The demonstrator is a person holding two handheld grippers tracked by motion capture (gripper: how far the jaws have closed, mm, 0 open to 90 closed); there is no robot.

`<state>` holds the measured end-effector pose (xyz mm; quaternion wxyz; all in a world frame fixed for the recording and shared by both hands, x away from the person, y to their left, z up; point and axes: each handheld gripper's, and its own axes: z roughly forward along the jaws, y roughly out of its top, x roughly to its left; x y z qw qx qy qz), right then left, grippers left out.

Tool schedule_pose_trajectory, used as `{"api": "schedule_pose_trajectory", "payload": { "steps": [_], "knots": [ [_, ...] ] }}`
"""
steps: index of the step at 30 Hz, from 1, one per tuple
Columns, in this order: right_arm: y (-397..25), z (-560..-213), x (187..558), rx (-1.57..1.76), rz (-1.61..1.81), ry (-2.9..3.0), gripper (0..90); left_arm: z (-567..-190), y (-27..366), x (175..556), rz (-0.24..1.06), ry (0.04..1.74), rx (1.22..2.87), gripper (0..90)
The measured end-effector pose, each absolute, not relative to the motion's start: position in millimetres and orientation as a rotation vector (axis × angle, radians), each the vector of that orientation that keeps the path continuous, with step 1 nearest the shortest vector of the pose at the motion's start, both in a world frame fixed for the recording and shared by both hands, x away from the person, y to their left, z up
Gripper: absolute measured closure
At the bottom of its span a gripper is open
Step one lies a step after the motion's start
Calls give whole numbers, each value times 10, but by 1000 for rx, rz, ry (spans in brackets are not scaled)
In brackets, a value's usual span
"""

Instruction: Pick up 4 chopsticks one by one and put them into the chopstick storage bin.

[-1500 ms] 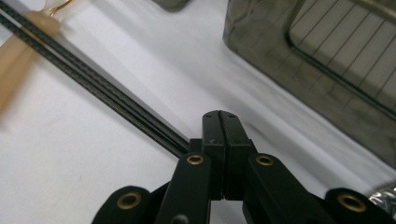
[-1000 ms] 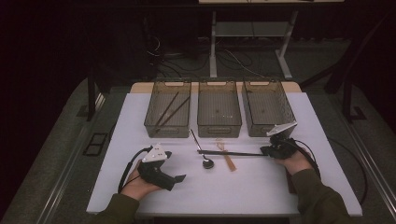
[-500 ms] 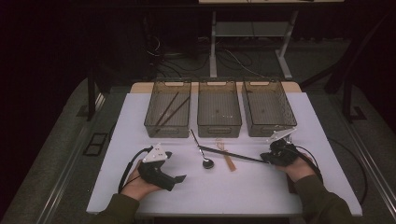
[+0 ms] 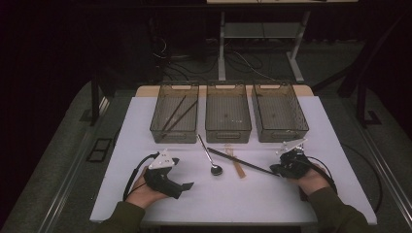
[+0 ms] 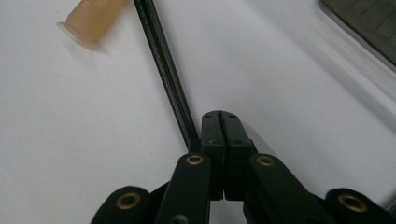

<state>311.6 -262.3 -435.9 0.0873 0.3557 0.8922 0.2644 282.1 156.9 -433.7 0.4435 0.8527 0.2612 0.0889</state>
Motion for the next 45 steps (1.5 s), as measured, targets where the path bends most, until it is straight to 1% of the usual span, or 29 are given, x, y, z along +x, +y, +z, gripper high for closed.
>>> {"api": "schedule_pose_trajectory", "payload": {
  "steps": [4,12,17,21,30,45],
  "knots": [
    [-2623,-4358,3117,1059,790,2661,885,-4335,1570,2818,221,649,2113,0],
    [-2655,-4295,3142,1076,878,2632,752,-4332,1570,2818,221,643,2113,0],
    [-2625,-4199,3129,998,1018,2622,724,-4335,1561,2814,221,647,2109,0],
    [-2508,-4184,3120,901,1073,2647,723,-4336,1560,2817,222,646,2114,1],
    [-2255,-4246,3169,802,1069,2701,747,-4340,1558,2818,219,646,2114,0],
    [-2160,-4294,3231,758,1055,2707,766,-4343,1557,2821,216,646,2115,1]
  ]
}}
